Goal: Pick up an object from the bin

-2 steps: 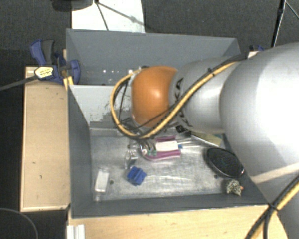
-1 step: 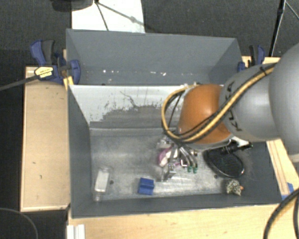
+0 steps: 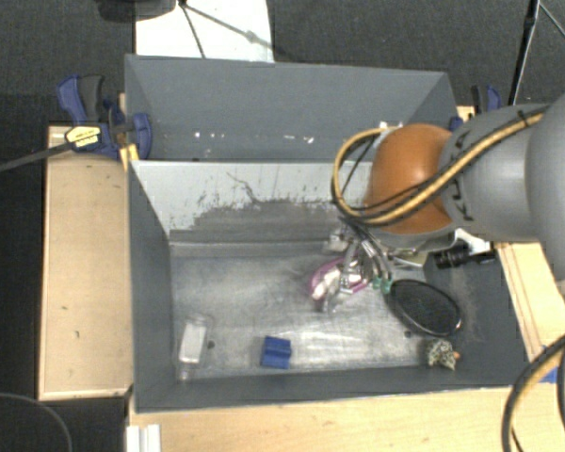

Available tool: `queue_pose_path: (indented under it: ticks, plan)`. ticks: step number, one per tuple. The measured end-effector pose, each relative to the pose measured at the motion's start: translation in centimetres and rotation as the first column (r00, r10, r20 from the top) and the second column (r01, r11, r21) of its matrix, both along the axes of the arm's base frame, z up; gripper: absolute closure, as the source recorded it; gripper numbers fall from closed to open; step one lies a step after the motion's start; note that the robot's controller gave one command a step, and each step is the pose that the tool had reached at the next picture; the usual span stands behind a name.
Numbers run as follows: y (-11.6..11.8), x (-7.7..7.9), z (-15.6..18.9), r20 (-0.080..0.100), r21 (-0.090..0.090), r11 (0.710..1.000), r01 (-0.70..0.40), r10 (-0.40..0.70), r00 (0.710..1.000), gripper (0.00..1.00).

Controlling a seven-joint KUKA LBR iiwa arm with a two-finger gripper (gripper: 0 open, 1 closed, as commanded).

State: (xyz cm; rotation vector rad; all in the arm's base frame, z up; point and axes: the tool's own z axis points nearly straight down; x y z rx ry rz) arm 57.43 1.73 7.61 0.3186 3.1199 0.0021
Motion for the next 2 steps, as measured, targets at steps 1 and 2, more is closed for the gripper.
queue_pose_path:
  ticks: [1, 2]
  plan:
    - [0.1, 0.1, 0.2, 0.003, 0.001, 1.000, 0.005, -0.005, 1.000, 1.00]
    - [-1.3, -0.4, 15.5, 0.004, 0.000, 0.999, 0.032, -0.032, 0.999, 1.00]
